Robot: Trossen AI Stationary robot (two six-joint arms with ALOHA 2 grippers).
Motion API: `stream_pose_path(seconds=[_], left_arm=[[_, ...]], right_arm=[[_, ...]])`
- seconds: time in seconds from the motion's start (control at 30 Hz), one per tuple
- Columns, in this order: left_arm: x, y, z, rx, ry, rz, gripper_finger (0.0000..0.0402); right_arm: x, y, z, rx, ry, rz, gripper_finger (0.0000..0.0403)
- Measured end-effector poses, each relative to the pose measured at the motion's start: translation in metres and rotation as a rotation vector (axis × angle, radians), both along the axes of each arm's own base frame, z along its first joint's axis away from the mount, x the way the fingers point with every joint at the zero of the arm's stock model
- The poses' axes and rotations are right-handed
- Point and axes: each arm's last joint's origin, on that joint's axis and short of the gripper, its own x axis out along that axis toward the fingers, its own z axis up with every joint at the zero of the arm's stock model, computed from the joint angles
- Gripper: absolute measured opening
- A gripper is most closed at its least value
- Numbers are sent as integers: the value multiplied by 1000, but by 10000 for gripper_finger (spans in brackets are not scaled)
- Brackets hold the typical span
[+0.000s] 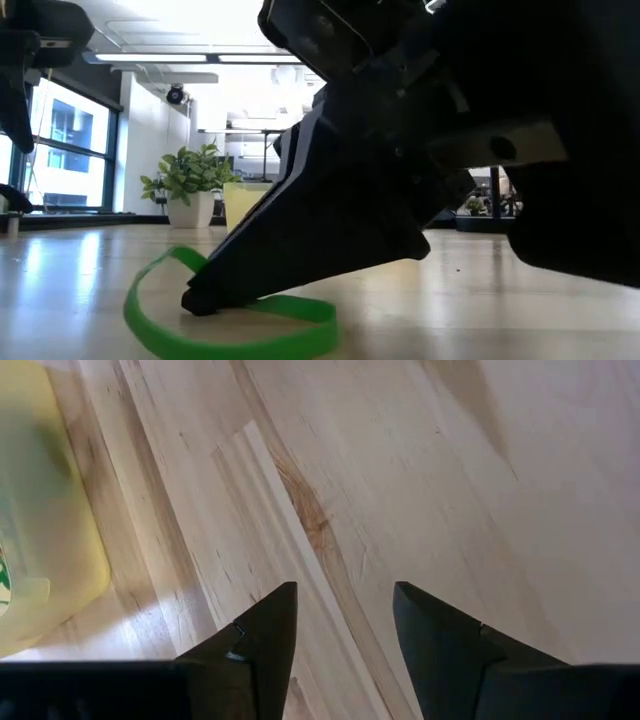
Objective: Pick and place rubber bands into bin
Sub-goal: Put the green rubber band into the yellow bin
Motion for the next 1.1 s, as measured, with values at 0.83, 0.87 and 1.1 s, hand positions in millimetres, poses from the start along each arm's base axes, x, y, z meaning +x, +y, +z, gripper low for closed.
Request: stream_pose_path(seconds=[0.83, 0.87, 1.1], left_arm=[[2, 1, 1, 48, -64, 13, 156], [2, 1, 2, 47, -68, 13, 156], [3, 1, 2, 86, -92, 1, 156]], right_arm=[[-4, -90, 122, -443, -83, -279, 1], [-3, -99, 127, -450, -82, -294, 1], [-2, -172, 142, -484, 2, -418, 1]])
